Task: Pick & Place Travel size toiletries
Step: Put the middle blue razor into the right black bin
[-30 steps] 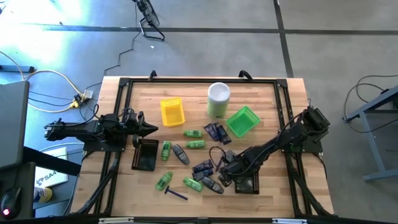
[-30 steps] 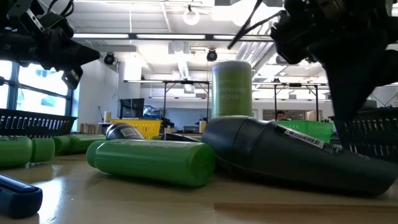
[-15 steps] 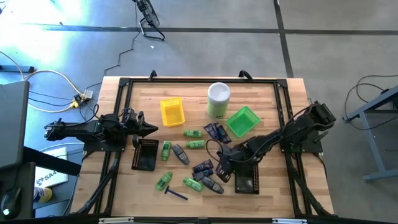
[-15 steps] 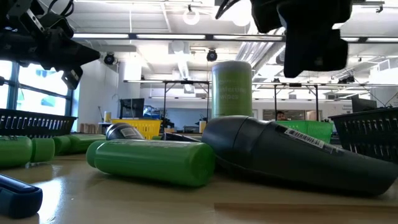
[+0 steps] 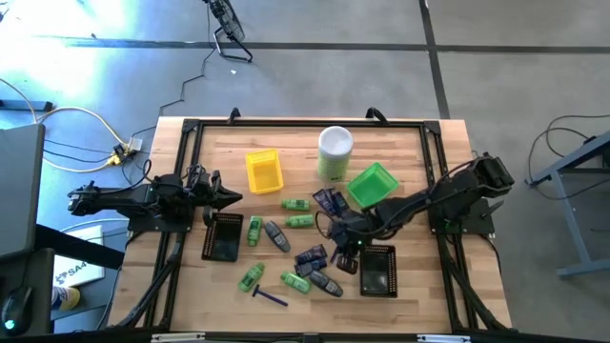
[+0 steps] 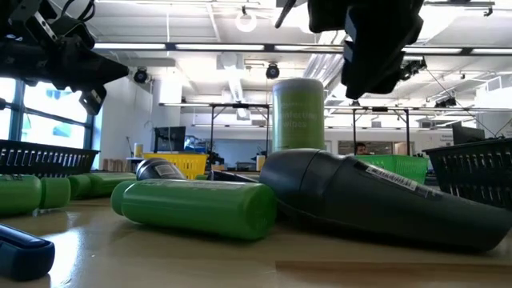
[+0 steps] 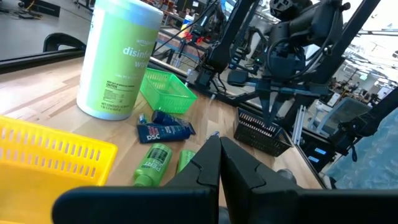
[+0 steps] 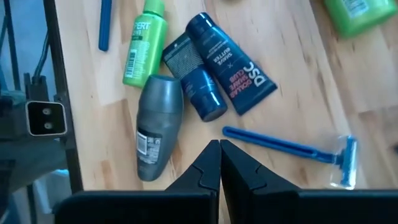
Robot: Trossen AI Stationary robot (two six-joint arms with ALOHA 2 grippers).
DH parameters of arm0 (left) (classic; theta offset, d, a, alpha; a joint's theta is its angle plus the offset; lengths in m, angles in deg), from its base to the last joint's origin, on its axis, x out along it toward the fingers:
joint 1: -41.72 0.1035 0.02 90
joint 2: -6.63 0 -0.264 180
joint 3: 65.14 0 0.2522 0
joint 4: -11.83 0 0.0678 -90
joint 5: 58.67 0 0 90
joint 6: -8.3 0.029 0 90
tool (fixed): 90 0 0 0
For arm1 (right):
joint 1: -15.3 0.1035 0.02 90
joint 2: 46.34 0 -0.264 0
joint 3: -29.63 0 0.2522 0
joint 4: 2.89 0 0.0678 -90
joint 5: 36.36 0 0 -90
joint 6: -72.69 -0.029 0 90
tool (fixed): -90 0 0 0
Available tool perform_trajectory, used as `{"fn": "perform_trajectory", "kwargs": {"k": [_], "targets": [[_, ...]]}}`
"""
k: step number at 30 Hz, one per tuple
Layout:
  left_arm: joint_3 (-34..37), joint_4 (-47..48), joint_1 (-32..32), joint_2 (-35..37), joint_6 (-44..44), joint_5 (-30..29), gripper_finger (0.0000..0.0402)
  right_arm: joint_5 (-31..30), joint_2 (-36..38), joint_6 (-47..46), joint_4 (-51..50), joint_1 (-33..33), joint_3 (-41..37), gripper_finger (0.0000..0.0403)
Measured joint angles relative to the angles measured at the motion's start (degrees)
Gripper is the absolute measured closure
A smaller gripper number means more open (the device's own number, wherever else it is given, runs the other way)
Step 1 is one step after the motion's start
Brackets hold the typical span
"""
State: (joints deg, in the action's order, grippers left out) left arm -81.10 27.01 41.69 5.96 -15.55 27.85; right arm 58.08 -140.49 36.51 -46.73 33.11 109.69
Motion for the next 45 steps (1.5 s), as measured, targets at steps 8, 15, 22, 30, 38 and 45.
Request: {"fn": "perform_trajectory", "kwargs": {"k": [8,15,22,30,38,45], "targets": [[0.0,0.0,0.0,0.0,0.0,0.0,0.0398,-3.3,0.0,7.6,0.6,-0.7,0.0,0.0401],[0.0,0.0,0.0,0.0,0.0,0.0,0.0398,-2.8,0.0,12.3,0.5,-1.4,0.0,0.0397],[0.0,0.0,0.0,0.0,0.0,0.0,0.0398,-3.9,0.0,13.5,0.5,-2.3,0.0,0.0307],[0.0,0.0,0.0,0.0,0.0,0.0,0.0398,-5.4,-0.1,21.5,0.5,-2.2,0.0,0.0170],[0.0,0.0,0.0,0.0,0.0,0.0,0.0398,-1.5,-1.1,30.2,0.0,-3.3,0.0,0.0137],[0.0,0.1,0.0,0.0,0.0,0.0,0.0398,-0.9,-5.7,35.1,-1.0,-3.5,-0.1,0.0153]]}}
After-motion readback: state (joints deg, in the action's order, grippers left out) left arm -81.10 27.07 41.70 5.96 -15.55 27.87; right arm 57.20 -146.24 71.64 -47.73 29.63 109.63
